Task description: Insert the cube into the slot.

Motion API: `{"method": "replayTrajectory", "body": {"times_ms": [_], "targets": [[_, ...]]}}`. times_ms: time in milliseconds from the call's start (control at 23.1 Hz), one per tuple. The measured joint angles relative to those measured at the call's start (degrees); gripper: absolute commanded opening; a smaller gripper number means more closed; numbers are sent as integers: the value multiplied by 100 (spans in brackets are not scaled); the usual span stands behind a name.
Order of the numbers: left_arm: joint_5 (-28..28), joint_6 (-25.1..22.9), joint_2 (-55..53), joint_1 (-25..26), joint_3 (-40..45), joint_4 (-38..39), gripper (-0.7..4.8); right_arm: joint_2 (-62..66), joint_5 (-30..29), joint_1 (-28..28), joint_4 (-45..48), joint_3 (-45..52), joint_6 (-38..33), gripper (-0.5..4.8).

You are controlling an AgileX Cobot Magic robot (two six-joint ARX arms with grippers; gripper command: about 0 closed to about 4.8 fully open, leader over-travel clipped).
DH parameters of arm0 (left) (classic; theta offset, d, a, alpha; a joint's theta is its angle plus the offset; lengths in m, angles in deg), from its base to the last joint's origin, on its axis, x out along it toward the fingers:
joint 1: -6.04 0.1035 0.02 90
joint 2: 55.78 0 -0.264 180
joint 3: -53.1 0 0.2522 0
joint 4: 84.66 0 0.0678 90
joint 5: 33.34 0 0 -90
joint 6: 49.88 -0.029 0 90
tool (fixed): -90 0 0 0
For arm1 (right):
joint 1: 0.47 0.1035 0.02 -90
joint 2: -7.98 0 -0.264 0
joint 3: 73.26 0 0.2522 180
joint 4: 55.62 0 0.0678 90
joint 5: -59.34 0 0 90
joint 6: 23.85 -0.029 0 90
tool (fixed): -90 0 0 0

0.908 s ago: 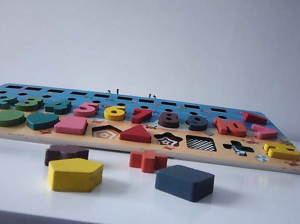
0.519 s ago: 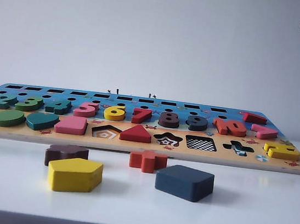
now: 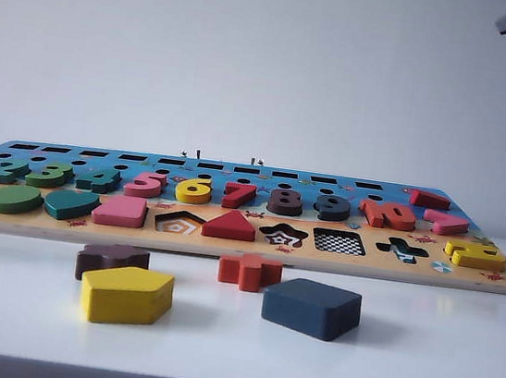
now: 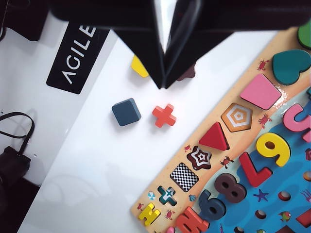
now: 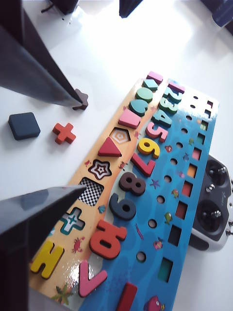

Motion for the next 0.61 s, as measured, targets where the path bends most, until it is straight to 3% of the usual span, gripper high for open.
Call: {"method": "replayTrajectory", "body": {"times_ms": [303,605], "targets": [[0,0,2,7,0,-136,17,815,-22,584,-1169,-688,7,379],[13,0,-31,63,153,-192,17,1615,245,1589,-1246,-754,153,464]]}}
